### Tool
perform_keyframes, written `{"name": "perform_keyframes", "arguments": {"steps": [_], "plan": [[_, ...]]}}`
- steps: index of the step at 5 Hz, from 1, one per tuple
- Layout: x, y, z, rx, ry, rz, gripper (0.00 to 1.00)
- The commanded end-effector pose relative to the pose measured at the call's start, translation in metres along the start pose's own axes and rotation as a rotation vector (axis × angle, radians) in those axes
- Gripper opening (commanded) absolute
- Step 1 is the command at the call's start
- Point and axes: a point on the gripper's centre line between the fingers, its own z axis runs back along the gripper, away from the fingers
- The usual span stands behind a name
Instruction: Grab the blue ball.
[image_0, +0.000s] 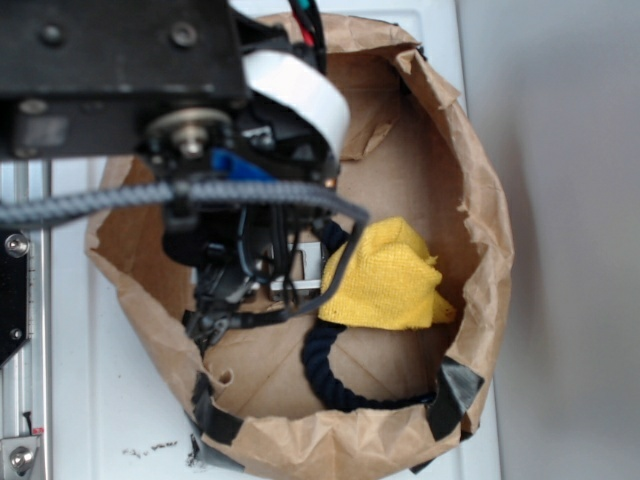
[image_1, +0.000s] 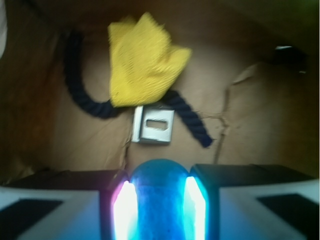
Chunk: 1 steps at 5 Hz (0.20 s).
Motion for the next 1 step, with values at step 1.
{"name": "perform_keyframes", "arguments": {"steps": [1], "plan": [[0.0299,-0.0107,0.0203,0.025,-0.107,0.036,0.0]]}}
